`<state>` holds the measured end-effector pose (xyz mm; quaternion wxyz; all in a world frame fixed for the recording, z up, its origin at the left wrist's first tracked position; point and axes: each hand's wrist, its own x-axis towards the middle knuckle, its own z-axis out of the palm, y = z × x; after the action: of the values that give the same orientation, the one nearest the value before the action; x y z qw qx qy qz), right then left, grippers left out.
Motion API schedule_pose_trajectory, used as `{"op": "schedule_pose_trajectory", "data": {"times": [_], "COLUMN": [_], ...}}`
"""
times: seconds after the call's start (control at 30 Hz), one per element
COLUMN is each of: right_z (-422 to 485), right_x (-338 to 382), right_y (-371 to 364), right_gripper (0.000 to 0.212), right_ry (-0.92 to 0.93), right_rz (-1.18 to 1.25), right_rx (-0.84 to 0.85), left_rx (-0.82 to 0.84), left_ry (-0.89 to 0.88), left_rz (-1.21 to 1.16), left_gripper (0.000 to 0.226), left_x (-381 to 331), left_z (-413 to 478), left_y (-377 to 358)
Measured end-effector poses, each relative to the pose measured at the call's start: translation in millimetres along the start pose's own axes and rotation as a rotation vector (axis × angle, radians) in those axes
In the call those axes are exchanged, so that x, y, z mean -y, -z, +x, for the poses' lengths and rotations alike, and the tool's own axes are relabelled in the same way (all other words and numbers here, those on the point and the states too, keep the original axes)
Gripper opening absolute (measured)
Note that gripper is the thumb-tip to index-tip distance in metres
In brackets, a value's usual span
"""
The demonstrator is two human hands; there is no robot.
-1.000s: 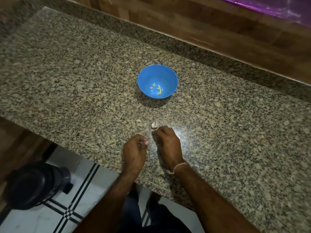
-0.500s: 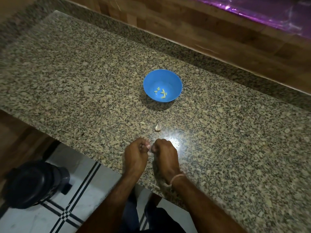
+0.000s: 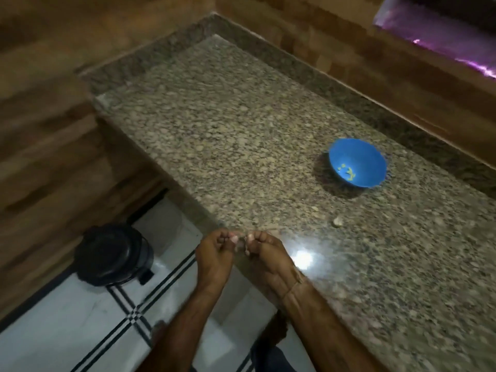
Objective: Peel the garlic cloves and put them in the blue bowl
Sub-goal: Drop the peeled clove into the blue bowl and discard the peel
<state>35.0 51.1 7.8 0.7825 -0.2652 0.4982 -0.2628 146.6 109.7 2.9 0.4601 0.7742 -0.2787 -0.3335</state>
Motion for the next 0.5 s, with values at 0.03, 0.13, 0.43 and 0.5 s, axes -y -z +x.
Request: {"op": "schedule_pose_trajectory", "data": {"times": [0.03, 0.13, 0.43, 0.5], "right_z": [6.0, 17.7, 53.0, 62.9], "right_x": [-12.7, -51.2, -151.1, -163.5], "right_y": [-24.0, -103.0, -295.1, -318.9], "right_gripper": [0.042, 0.038, 0.042, 0.045], "right_ry": [-0.011, -0.042, -0.160, -0.196], "right_rz": [-0.013, -0.081, -0.287, -0.311], "right_rx": [0.022, 0.080, 0.185, 0.198], "left_rx": [-0.026, -0.090, -0.381, -0.429], "left_ry": [0.005, 0.002, 0.167, 0.206], "left_rz": [-0.016, -0.039, -0.095, -0.095], "left_gripper": [0.018, 0.027, 0.022, 0.019], "left_x": [10.2, 40.4, 127.3, 142.7], "left_z": [5.5, 22.2, 51.2, 56.0], "left_y": [25.1, 109.2, 330.4, 357.3]}}
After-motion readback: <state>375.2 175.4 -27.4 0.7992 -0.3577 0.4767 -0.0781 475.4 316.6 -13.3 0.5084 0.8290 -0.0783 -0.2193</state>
